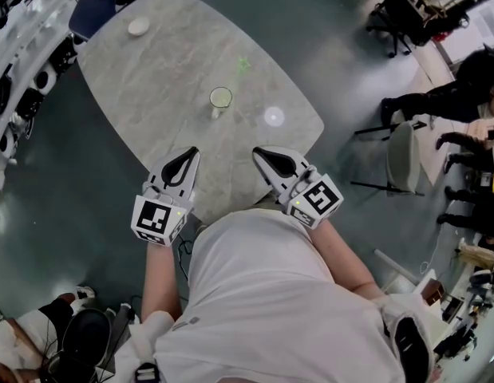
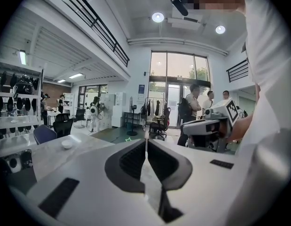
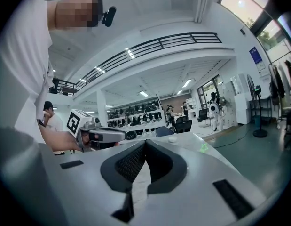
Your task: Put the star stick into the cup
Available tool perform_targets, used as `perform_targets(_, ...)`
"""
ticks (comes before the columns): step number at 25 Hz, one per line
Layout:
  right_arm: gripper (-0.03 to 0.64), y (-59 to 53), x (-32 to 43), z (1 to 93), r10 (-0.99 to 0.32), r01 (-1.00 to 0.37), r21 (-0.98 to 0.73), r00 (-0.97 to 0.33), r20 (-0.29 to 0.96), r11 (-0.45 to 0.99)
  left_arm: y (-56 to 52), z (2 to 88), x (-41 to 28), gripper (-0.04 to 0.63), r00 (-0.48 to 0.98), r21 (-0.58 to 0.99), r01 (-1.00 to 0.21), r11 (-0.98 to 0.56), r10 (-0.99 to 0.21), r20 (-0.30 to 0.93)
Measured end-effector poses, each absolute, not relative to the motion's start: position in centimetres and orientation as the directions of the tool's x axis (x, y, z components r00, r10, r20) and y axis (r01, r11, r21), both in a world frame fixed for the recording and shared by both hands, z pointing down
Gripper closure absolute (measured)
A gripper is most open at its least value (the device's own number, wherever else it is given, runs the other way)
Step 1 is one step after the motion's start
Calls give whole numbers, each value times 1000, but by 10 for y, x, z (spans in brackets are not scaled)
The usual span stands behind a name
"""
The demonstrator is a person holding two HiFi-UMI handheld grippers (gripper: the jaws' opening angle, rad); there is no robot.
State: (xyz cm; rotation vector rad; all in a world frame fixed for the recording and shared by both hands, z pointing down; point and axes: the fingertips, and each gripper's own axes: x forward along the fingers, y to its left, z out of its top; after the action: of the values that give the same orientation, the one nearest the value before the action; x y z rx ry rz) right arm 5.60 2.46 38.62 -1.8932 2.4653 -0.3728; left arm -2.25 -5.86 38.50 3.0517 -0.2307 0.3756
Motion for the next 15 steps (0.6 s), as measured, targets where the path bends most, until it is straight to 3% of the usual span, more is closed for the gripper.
perform_targets(15, 606, 25, 60, 391, -950, -944, -222, -279, 138, 245, -60, 387, -31, 594, 954, 73, -209, -975, -187, 236)
